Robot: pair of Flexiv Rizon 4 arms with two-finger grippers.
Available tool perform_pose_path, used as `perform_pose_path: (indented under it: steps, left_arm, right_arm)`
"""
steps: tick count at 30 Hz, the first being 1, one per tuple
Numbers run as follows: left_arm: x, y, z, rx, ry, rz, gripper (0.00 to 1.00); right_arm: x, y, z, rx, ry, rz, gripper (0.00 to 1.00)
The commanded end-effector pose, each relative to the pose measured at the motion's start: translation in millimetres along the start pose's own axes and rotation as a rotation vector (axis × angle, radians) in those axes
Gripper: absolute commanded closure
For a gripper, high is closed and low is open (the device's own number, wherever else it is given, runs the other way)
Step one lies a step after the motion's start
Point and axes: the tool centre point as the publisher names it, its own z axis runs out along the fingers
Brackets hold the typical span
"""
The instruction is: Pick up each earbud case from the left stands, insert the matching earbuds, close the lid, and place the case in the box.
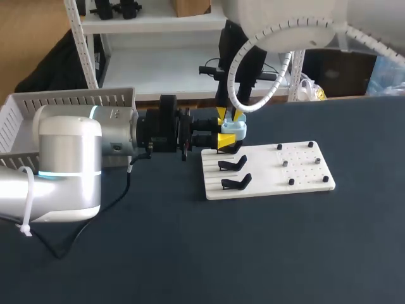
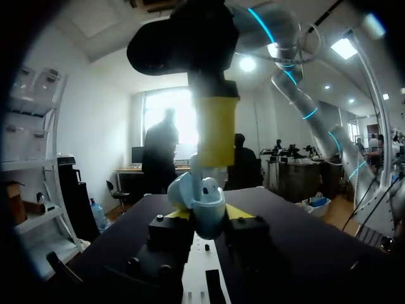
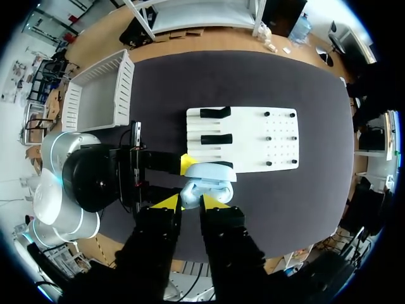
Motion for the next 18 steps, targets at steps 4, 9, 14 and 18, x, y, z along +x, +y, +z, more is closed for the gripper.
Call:
perform_pose_path:
  steps: [4, 9, 14, 18]
  left_arm:
    - [0.8, -0.3, -0.4, -0.001, -0.003, 0.002, 1.0]
    - [0.8, -0.3, -0.4, -0.001, -0.003, 0.002, 1.0]
    - [0.8, -0.3, -0.4, -0.001, -0.003, 0.002, 1.0]
    - [0.8, -0.3, -0.4, -0.001, -0.003, 0.002, 1.0]
  right_arm:
    - [0.5, 1.3, 1.7, 0.001, 0.001, 0.003, 1.0]
    - [0.4, 1.7, 2.8, 0.003, 0.004, 0.006, 1.0]
    - [2.0, 3.2, 1.7, 0.006, 0.0, 0.006, 1.0]
    - [3.4, 3.7, -1.3, 0.006, -0.007, 0.006, 1.0]
